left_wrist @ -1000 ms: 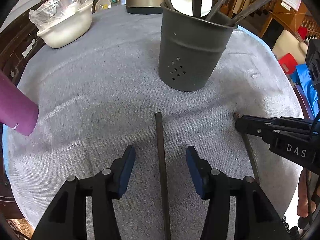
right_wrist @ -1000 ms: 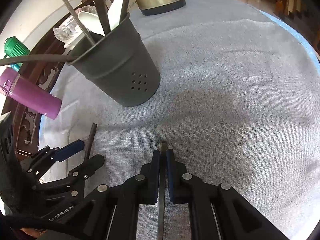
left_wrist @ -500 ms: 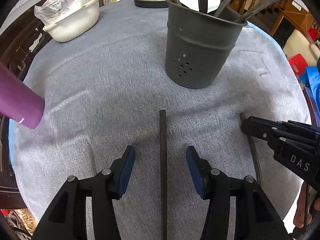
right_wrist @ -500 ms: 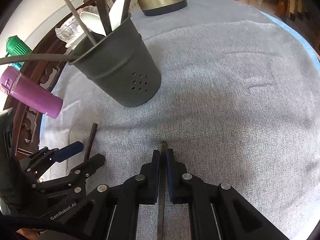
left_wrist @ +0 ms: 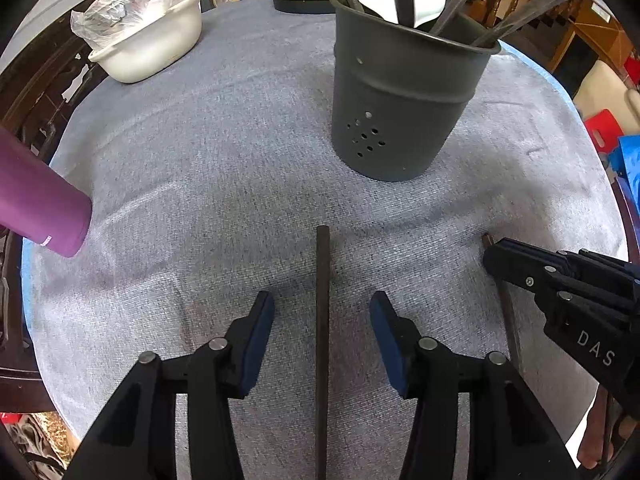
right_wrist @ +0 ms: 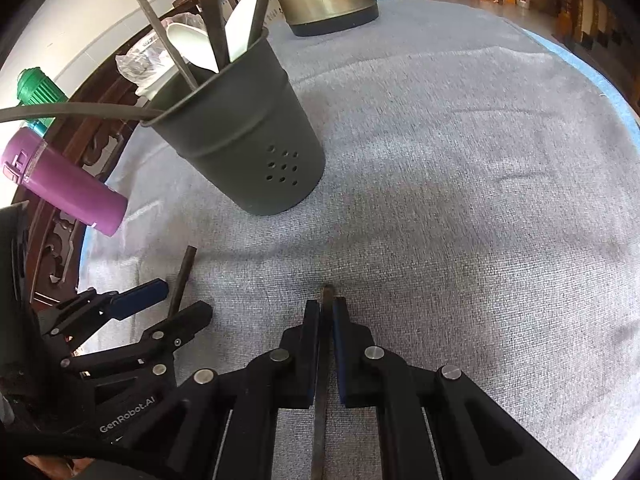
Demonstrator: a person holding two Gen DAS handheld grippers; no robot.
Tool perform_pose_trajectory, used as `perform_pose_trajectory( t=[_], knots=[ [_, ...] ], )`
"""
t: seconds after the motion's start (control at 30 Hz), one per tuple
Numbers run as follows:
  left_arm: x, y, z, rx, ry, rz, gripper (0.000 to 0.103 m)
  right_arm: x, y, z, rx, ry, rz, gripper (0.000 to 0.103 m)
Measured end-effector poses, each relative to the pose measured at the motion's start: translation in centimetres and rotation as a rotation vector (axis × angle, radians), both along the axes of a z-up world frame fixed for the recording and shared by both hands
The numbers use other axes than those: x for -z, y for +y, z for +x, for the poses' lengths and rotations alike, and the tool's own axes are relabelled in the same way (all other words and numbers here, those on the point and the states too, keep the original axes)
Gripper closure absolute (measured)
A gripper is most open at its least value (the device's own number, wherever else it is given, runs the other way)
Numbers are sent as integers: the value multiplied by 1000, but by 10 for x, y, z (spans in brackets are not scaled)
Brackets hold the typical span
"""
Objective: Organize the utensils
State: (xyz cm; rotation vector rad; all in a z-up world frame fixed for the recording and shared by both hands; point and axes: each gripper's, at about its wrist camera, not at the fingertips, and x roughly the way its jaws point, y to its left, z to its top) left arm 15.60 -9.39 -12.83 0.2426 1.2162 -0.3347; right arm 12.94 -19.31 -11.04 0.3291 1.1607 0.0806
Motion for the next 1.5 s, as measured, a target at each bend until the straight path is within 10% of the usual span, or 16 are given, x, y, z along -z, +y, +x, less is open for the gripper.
perform_pose_trajectory(
  t=[0.23,1.5],
  knots=[
    [-1,-10,-5,21,-9,2,79,0,-2,-1,-2,3,-1,93],
    [-3,-3,-10,43,-32,-33,80,2,7,3,-7,6,-42,93]
  ],
)
